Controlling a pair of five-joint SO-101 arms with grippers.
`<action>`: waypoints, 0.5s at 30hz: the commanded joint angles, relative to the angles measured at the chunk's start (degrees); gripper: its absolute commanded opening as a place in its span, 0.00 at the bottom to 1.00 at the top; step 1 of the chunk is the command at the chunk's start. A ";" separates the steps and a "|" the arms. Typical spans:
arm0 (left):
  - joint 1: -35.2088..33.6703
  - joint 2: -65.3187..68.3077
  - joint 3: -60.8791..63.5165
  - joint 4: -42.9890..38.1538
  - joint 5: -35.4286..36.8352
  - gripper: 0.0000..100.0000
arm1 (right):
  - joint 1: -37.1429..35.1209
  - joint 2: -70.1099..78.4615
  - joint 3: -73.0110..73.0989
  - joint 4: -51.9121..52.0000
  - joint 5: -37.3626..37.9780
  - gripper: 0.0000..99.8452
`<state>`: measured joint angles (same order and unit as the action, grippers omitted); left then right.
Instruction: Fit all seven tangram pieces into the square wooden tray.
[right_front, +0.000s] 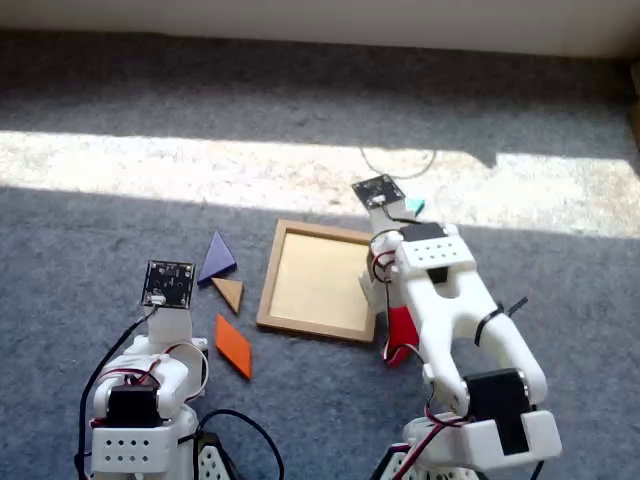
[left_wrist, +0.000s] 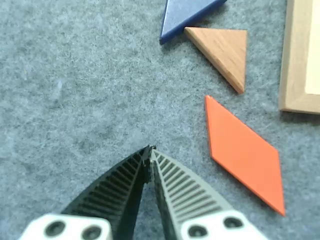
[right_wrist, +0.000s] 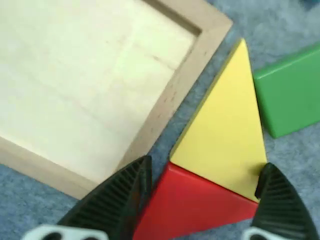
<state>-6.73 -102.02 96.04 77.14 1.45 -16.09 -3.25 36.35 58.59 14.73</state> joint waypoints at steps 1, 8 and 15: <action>-0.75 -2.24 1.10 0.18 -0.44 0.01 | -0.57 2.33 -5.14 -0.48 0.62 0.32; -0.75 -2.24 1.10 0.18 -0.44 0.01 | 1.63 4.88 -6.29 -0.40 3.25 0.32; -0.75 -2.24 1.10 0.18 -0.44 0.01 | 3.03 4.88 -6.46 -0.31 4.57 0.32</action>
<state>-6.73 -102.02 96.04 77.14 1.45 -13.98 1.93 32.48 58.59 18.68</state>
